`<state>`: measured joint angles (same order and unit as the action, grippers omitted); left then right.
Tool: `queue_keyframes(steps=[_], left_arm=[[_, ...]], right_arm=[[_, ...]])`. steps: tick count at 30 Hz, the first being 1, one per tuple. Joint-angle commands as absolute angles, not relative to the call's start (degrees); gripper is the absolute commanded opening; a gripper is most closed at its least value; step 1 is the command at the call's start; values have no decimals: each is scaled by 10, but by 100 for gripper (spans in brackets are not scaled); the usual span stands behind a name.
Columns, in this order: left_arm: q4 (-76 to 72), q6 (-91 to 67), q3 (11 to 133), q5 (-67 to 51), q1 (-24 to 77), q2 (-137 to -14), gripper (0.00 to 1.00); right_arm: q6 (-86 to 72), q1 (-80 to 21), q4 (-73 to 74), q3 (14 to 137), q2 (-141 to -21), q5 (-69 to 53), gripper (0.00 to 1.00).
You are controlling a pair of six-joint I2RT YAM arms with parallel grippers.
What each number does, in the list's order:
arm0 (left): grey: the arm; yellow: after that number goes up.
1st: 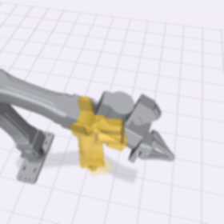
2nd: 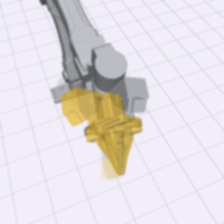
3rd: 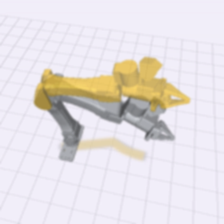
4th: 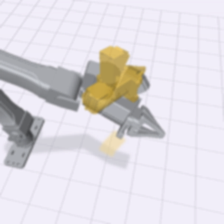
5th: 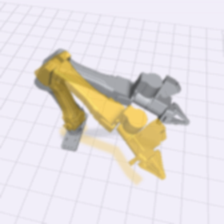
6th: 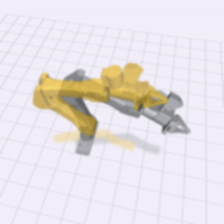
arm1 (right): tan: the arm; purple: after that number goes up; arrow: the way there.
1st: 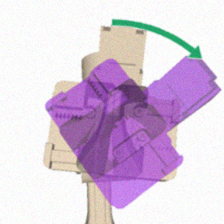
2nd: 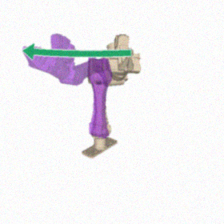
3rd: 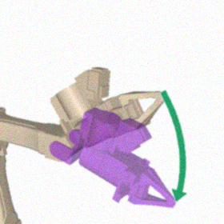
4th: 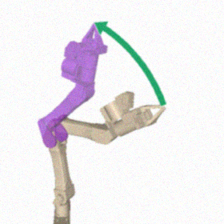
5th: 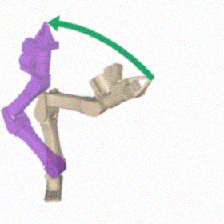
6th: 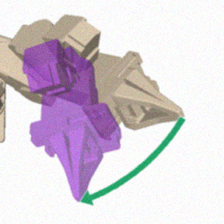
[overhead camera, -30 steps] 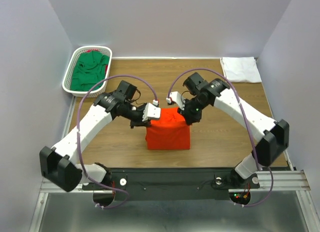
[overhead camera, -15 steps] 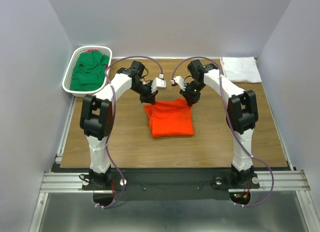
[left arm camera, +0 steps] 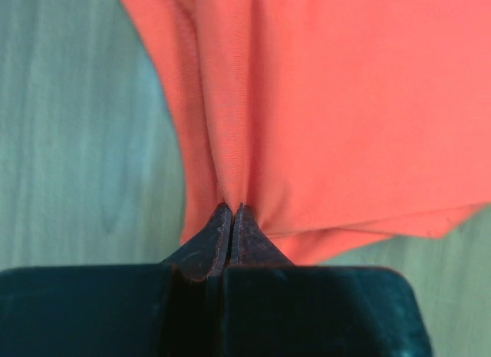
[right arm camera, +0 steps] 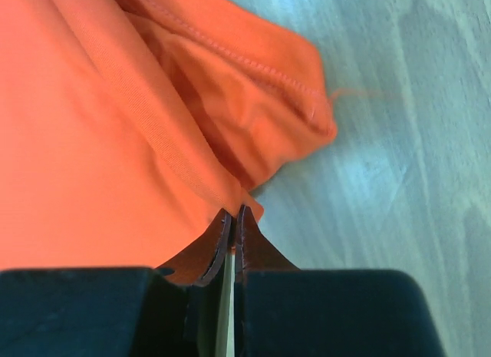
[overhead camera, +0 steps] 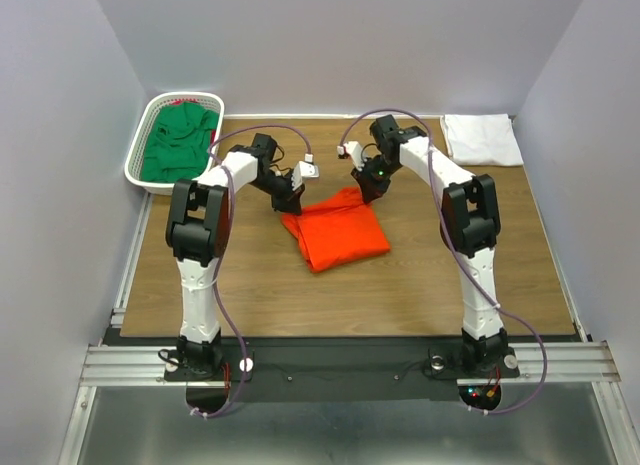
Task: Fold and stack the t-shirts
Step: Fold the tshirt
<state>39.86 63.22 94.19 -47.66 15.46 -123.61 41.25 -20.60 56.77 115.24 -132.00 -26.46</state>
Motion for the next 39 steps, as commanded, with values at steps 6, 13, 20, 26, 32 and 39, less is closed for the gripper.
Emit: queue_keyframes(steps=[6, 13, 20, 26, 32, 39], left_arm=[[392, 613, 837, -490, 152, -1078, 0], [371, 578, 785, -496, 139, -1063, 0], [323, 498, 791, -489, 99, -1113, 2], [324, 457, 820, -462, 85, -1170, 19], [308, 418, 833, -426, 85, -1196, 24], [338, 377, 966, -375, 87, -1261, 25]], right_arm=[[364, -220, 548, 1117, -1181, -299, 9], [360, -241, 544, 1157, -1228, -287, 11], [273, -241, 506, 1258, -1326, -216, 45], [214, -218, 494, 1202, -1268, -180, 54], [189, -221, 491, 993, -1154, -337, 43], [178, -240, 462, 827, -1129, -408, 33]])
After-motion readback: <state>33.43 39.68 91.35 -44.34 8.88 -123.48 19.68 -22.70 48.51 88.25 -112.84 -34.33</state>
